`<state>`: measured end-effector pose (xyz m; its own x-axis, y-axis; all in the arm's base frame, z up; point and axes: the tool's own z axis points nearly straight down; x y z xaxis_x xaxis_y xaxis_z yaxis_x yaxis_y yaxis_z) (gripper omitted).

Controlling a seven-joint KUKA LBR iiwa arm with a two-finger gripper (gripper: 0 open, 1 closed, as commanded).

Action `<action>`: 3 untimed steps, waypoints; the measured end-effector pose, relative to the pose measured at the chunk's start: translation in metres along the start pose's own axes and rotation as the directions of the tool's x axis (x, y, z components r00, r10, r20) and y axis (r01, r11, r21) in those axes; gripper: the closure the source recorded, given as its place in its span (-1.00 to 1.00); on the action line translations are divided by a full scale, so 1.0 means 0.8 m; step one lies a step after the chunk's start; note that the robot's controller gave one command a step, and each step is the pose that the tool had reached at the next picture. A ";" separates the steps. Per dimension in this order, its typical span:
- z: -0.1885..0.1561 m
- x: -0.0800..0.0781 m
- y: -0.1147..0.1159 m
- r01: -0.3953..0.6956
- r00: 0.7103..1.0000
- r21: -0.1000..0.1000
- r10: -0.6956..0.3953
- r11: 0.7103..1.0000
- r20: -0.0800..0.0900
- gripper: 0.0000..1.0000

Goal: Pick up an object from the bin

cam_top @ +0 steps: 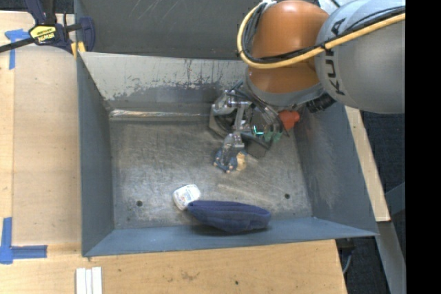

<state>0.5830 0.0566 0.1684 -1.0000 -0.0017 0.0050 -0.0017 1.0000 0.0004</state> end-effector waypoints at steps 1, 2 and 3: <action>0.079 -0.017 -0.047 -0.336 0.942 -0.005 0.336 0.942 0.025 -1.00; 0.086 -0.028 -0.047 -0.464 0.885 -0.016 0.464 0.886 0.038 -1.00; 0.089 -0.029 -0.043 -0.541 0.840 -0.021 0.541 0.841 0.034 -1.00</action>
Offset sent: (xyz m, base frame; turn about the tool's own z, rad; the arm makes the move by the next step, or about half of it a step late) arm 0.0091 -0.0468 -0.0984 0.4078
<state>0.6059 0.0223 0.0967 -0.8412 0.5400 -0.0296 0.5396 0.8417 0.0188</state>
